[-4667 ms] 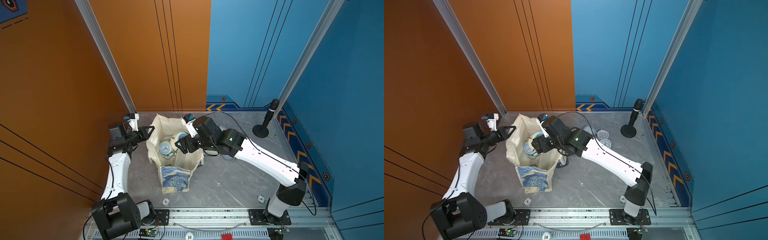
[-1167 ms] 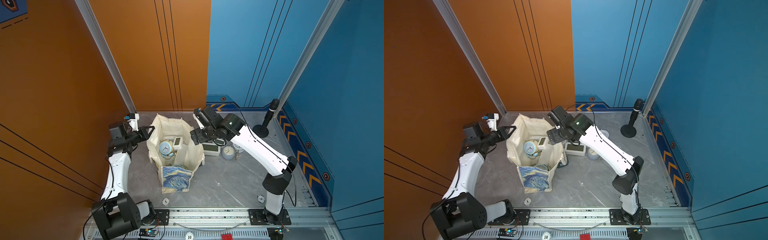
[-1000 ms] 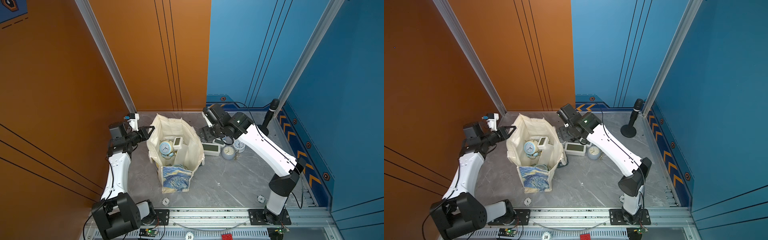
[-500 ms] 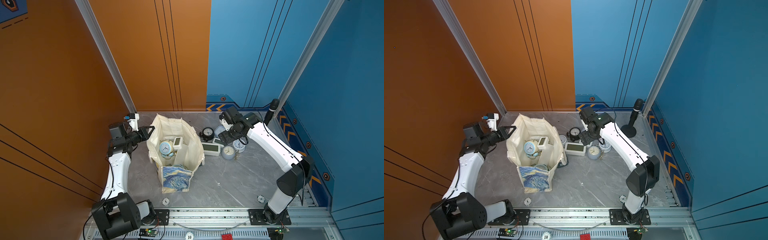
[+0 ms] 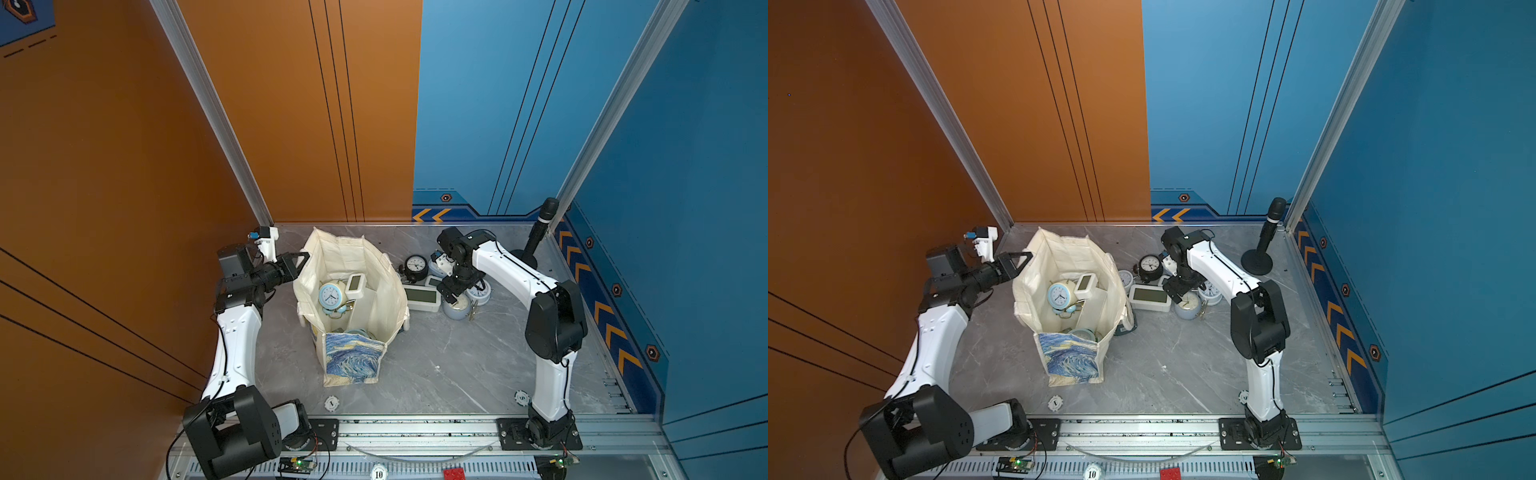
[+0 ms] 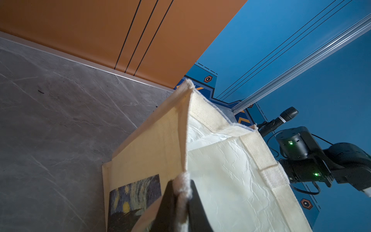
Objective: Put the alarm clock into the canvas bag
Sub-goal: Pick up the alarm from the center of the board.
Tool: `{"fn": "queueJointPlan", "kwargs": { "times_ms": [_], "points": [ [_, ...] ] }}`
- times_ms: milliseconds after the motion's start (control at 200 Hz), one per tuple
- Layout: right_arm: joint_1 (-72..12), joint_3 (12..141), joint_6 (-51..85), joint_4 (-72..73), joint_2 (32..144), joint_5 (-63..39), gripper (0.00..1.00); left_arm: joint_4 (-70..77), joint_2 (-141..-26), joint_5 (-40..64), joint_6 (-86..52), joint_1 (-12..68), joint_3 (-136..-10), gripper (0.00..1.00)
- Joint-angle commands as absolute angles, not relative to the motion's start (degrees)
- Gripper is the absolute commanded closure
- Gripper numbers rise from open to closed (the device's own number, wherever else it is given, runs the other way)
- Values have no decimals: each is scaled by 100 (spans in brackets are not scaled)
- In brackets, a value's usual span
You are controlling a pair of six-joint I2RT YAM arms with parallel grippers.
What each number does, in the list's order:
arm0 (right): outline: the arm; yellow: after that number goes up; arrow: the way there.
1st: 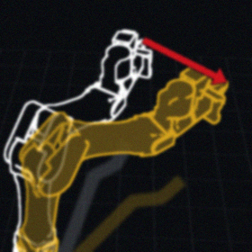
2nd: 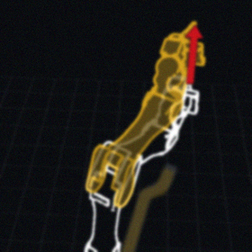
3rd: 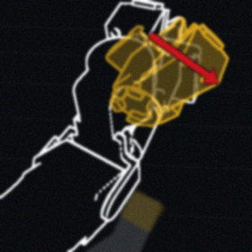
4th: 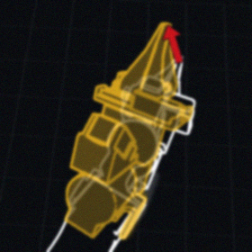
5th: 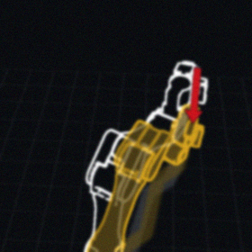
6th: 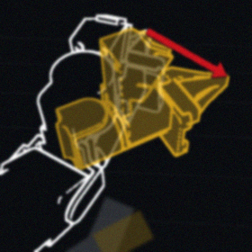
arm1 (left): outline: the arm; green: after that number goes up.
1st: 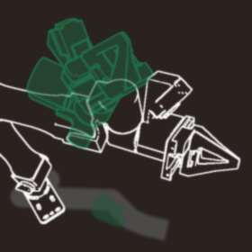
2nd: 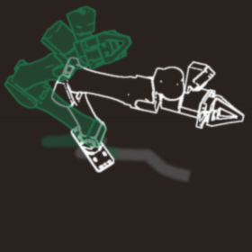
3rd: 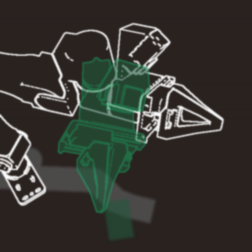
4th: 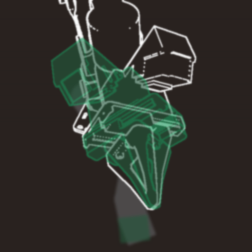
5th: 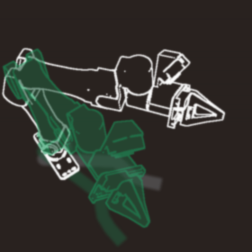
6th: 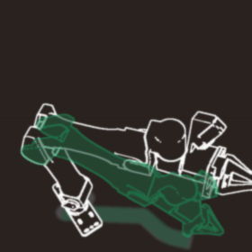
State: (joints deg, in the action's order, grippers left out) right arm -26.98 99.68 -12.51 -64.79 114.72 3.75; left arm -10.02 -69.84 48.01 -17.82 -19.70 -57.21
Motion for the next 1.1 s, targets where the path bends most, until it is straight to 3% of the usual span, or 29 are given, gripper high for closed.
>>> {"fn": "queueJointPlan", "kwargs": {
  "times_ms": [0,355,916,1096],
  "points": [
    [-2671,10116,-1413,-6316,11636,130,1,-958,-6945,4817,-1716,-1934,-5660,100],
    [-2630,10094,-1433,-6206,12225,-56,0,-967,-6905,4796,-1697,-1951,-5652,100],
    [-2845,9275,-920,-6084,11921,-98,0,-967,-6942,4808,-1720,-1934,-5665,100],
    [-2896,9098,-650,-5871,11646,35,5,-967,-6943,4801,-1718,-1934,-5664,100]
  ]
}}
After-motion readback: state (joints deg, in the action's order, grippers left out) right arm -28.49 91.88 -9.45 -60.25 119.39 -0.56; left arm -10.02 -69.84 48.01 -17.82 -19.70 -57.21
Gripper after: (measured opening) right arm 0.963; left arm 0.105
